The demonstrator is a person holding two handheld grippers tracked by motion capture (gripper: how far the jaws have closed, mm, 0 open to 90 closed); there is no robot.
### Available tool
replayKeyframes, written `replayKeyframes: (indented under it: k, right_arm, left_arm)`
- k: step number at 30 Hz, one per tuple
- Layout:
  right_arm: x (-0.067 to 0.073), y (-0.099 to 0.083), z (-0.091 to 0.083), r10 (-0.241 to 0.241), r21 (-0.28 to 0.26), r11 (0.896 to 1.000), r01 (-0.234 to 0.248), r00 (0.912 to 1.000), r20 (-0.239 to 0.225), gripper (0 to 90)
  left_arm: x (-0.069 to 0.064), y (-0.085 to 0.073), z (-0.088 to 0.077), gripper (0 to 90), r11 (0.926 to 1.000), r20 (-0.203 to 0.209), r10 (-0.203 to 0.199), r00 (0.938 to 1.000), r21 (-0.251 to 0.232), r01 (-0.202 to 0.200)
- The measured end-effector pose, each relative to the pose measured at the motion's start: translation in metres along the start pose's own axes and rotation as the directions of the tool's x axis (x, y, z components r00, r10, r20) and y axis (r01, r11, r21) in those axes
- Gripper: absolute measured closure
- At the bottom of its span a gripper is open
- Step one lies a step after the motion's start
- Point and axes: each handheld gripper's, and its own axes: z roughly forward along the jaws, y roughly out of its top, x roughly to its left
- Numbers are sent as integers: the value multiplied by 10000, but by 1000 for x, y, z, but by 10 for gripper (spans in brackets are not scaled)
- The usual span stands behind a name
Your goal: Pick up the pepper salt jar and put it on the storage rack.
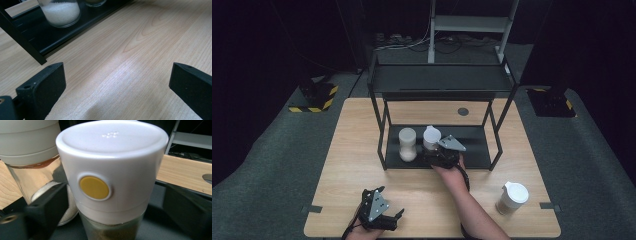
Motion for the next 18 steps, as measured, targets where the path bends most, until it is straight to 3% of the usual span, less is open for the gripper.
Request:
replayKeyframes:
  k: [10,18]
  right_arm:
    - [0,0,-6,183,-55,9998,-183,9998,-55,3]
    - [1,0,-12,-21,-40,10000,21,10000,-75,4]
  left_arm:
    - [0,0,0,10,10000,8,12,10000,28,-12]
    - [0,0,0,10,10000,18,8,10000,31,-8]
